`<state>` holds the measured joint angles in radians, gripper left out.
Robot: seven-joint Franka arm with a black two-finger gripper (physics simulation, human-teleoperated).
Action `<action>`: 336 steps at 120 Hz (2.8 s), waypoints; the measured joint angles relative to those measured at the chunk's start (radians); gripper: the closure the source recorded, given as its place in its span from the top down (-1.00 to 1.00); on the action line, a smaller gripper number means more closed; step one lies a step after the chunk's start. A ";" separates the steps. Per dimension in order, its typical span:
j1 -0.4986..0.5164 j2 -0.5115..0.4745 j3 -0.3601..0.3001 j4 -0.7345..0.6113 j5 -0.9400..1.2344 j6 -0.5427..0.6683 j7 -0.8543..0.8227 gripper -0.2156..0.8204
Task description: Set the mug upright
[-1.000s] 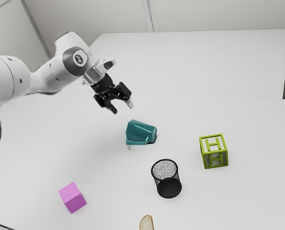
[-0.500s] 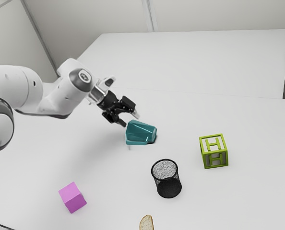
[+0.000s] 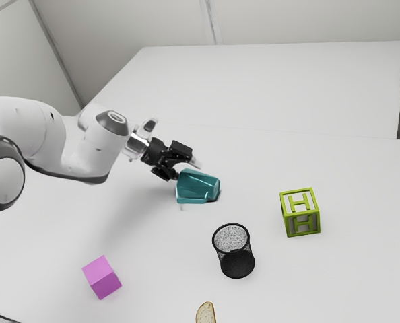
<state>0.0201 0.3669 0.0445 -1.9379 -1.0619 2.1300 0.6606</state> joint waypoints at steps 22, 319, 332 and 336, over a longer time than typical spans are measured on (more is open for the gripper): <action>0.000 0.011 0.000 -0.010 -0.066 -0.001 0.079 0.47; -0.083 -0.518 -0.036 -0.426 1.080 0.203 -0.563 -0.93; -0.083 -0.507 -0.037 -0.435 1.085 0.229 -0.599 -0.93; -0.083 -0.502 -0.037 -0.436 1.085 0.235 -0.609 -0.93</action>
<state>-0.0634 -0.1351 0.0078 -2.3738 0.0235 2.3652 0.0514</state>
